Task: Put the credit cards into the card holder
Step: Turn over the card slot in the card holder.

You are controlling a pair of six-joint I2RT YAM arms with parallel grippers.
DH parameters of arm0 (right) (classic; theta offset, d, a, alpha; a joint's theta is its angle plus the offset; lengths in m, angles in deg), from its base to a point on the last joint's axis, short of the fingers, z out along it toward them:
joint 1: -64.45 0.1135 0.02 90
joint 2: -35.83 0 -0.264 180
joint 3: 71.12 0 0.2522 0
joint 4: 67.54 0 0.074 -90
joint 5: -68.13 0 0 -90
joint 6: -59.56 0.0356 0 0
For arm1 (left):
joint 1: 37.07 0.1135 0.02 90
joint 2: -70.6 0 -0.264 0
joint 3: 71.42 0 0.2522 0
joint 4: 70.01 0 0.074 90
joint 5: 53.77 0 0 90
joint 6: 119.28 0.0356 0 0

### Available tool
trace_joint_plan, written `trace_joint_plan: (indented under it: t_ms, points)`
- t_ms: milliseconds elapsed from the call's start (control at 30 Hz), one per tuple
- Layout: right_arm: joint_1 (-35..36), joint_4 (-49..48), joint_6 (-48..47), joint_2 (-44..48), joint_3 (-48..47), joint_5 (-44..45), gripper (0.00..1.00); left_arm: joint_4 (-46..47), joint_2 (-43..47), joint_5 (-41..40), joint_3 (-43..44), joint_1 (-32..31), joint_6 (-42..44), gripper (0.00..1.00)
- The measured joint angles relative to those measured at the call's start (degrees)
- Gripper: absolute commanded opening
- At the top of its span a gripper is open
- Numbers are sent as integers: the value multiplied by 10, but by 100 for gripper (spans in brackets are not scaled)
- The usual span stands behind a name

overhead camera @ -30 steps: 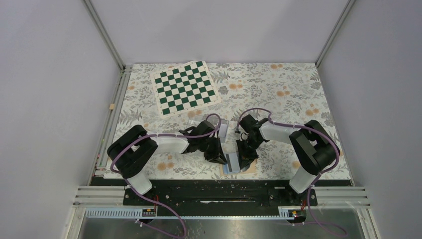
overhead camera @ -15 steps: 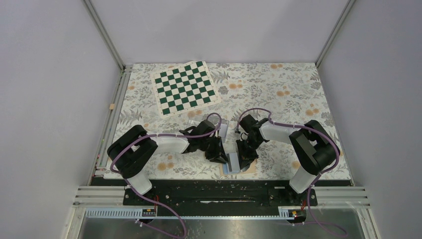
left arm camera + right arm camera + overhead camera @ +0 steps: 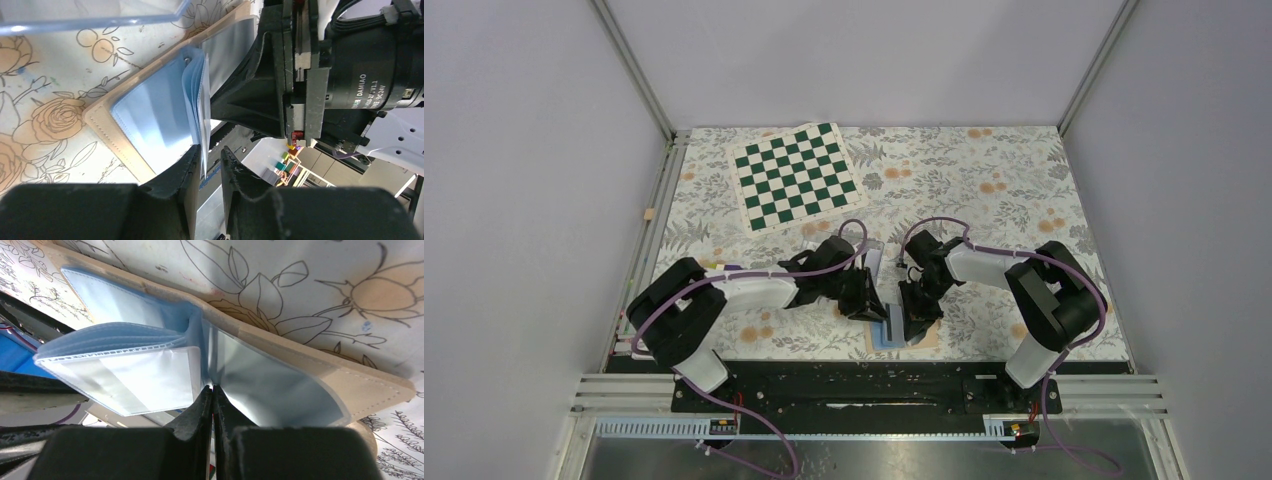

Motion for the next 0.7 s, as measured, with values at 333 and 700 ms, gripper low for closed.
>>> trace_joint_plan:
  t_ms: [333, 700]
  points:
    - [0, 17, 0, 13, -1, 3, 18, 22, -27, 13, 0, -8, -6, 21]
    - [0, 42, -9, 59, -17, 23, 51, 15, -35, 23, 23, -9, -11, 7]
